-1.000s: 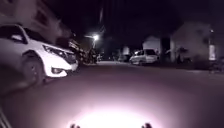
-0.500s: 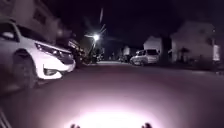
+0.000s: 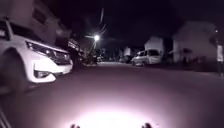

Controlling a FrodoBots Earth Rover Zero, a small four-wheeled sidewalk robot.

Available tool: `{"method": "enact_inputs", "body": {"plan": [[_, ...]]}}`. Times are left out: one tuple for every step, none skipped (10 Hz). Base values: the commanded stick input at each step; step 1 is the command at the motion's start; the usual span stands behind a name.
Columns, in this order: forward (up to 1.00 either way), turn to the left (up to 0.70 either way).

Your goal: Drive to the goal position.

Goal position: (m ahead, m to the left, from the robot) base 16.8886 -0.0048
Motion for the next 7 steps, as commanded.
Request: {"method": "enact_inputs", "body": {"plan": [[0.7,0.0],[0.7,0.0],[0.7,0.0],[0.7,0.0],[0.7,0.0],[0.7,0.0],[0.7,0.0]]}}
